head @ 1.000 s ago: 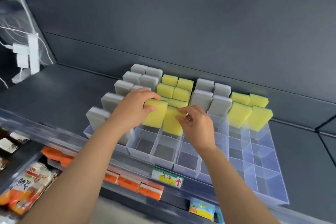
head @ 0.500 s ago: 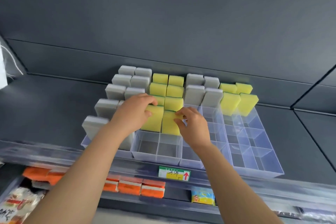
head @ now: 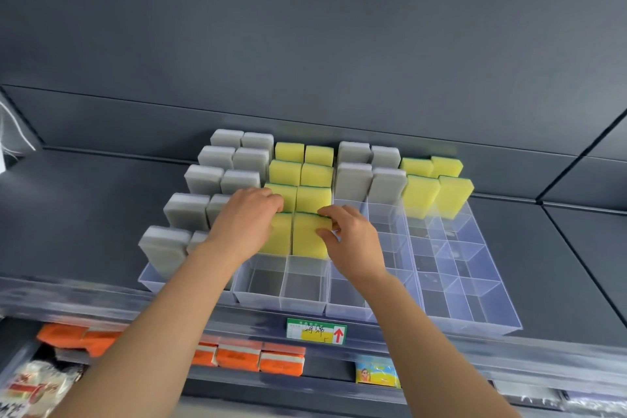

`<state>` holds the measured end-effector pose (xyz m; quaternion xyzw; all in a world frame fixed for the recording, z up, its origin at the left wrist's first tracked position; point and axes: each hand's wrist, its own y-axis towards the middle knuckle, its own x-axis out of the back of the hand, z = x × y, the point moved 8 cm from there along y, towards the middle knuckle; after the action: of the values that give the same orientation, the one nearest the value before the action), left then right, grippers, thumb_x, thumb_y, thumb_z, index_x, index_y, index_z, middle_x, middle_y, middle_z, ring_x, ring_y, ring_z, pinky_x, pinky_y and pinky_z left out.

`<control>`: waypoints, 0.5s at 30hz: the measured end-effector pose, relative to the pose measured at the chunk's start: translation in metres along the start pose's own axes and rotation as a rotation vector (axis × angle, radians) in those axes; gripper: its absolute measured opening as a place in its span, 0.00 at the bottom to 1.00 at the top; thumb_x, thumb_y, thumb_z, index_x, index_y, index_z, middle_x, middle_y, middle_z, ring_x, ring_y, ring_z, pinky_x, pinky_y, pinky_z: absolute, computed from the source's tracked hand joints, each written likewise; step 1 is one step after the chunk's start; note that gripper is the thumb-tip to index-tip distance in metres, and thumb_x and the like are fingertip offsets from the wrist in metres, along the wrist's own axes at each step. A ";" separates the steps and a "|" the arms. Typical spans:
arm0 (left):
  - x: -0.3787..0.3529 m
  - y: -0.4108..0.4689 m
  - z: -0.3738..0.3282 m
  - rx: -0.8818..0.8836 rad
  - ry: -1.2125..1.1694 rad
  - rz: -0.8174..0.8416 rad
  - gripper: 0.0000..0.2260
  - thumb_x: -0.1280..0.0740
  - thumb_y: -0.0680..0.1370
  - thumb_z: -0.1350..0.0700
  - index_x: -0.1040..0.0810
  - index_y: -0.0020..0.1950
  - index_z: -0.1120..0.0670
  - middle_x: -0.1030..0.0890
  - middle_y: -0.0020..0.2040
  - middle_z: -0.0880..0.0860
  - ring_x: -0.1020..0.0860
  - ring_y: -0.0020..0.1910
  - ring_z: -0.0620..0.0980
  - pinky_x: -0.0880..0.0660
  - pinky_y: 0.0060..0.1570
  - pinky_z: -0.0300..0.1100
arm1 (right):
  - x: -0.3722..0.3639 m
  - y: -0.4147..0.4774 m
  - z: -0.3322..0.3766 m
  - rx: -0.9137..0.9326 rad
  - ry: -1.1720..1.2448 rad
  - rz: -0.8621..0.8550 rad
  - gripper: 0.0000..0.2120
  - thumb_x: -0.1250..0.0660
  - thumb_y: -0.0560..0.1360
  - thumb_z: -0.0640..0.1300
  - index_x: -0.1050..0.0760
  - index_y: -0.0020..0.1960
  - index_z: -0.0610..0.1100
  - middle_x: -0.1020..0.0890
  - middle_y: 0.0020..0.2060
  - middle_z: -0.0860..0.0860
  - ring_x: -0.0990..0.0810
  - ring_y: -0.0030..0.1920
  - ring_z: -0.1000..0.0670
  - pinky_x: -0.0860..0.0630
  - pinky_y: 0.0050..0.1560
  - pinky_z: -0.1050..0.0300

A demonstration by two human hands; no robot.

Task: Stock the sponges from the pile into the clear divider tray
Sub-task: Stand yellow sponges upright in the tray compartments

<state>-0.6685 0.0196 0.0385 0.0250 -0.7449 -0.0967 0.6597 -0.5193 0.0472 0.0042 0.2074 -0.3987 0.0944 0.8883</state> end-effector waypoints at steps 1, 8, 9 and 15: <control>0.000 0.000 -0.001 -0.003 0.001 -0.005 0.15 0.31 0.71 0.66 0.23 0.57 0.56 0.21 0.53 0.53 0.25 0.53 0.55 0.31 0.52 0.46 | 0.000 -0.001 0.001 0.011 0.002 0.004 0.13 0.31 0.74 0.41 0.22 0.58 0.45 0.20 0.49 0.48 0.22 0.43 0.49 0.23 0.46 0.54; 0.002 -0.001 -0.005 -0.039 0.031 -0.048 0.16 0.32 0.69 0.69 0.22 0.55 0.57 0.20 0.50 0.54 0.23 0.50 0.56 0.28 0.50 0.49 | 0.000 -0.005 0.003 0.025 -0.013 0.041 0.13 0.32 0.74 0.41 0.24 0.58 0.45 0.22 0.50 0.49 0.22 0.45 0.48 0.23 0.45 0.54; 0.002 -0.002 -0.005 -0.040 0.030 -0.056 0.16 0.32 0.69 0.69 0.21 0.54 0.57 0.20 0.49 0.54 0.23 0.49 0.56 0.28 0.49 0.49 | 0.000 -0.006 0.003 0.025 -0.021 0.044 0.13 0.32 0.75 0.42 0.25 0.59 0.46 0.22 0.51 0.49 0.22 0.45 0.48 0.23 0.46 0.53; -0.001 -0.007 -0.005 -0.043 0.037 -0.041 0.19 0.31 0.68 0.69 0.22 0.57 0.56 0.22 0.50 0.54 0.24 0.50 0.56 0.27 0.48 0.50 | -0.002 -0.010 0.004 0.005 -0.062 0.049 0.19 0.33 0.76 0.43 0.29 0.66 0.48 0.23 0.58 0.48 0.22 0.52 0.47 0.22 0.50 0.52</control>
<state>-0.6637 0.0123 0.0368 0.0280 -0.7296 -0.1258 0.6716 -0.5197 0.0359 0.0025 0.2026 -0.4310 0.1108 0.8723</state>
